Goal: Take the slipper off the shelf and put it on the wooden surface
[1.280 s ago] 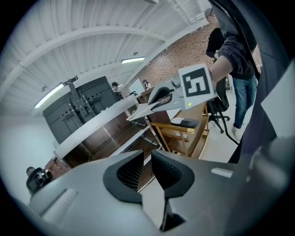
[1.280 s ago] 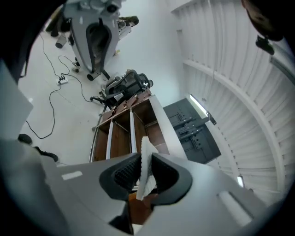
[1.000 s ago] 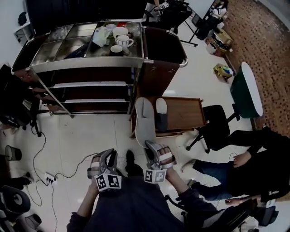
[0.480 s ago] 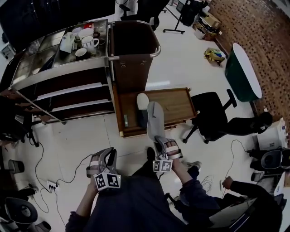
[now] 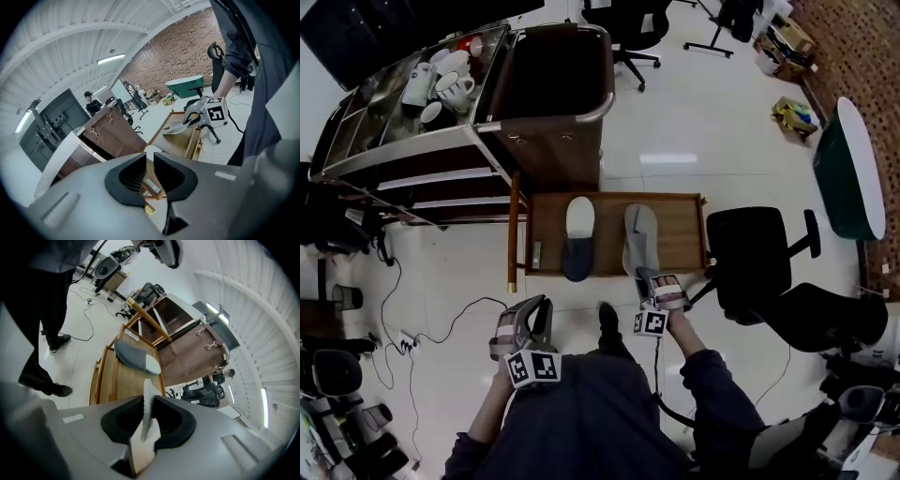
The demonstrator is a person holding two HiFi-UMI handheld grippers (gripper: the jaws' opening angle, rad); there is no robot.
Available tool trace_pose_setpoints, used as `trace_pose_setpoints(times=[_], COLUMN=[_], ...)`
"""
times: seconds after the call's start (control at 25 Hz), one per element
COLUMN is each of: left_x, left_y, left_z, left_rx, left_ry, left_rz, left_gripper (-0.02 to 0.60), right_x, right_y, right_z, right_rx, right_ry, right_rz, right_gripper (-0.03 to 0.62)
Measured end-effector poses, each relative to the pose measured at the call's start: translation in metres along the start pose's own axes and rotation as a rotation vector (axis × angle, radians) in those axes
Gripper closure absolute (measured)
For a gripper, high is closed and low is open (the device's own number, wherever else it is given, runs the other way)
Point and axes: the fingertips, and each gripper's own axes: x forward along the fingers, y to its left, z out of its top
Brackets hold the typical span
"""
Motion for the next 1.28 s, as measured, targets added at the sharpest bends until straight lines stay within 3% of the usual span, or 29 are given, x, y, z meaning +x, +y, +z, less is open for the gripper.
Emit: trace_pose_setpoints(times=[0.2,0.36,0.48,0.6,0.92,1.08,1.28], left_x=[0.009,0.006,0.000,-0.007,-0.039,-0.064,-0.108], left_y=[-0.024,-0.033,-0.040,-0.049,-0.071,-0.087,-0.118], left_z=[0.036,0.038,0.032,0.021,0.001,-0.006,-0.010], left_rx=[-0.028,-0.054,-0.088,-0.113,-0.171,-0.186,-0.163], left_ry=[0.048,0.101,0.139,0.160,0.188,0.173,0.105], left_rz=[0.029,0.058,0.075,0.100,0.143,0.155,0.171], left_gripper=[0.514,0.514,0.514,0.514,0.514,0.514,0.514], right_x=[0.021,0.037,0.047,0.049,-0.005,-0.060,-0.138], right_y=[0.022,0.058,0.088,0.096,0.046,0.030,0.023], right_z=[-0.038,-0.047,-0.056,-0.062,-0.040,-0.019,0.011], right_rx=[-0.014,-0.006,0.018,0.101,0.309,0.357,0.382], right_ry=[-0.050,-0.047,-0.006,0.049,0.014,-0.027,-0.049], right_rz=[0.097,0.221,0.351,0.431,0.275,0.189,0.087], right_gripper=[0.514,0.488,0.440,0.350,0.332,0.399,0.414])
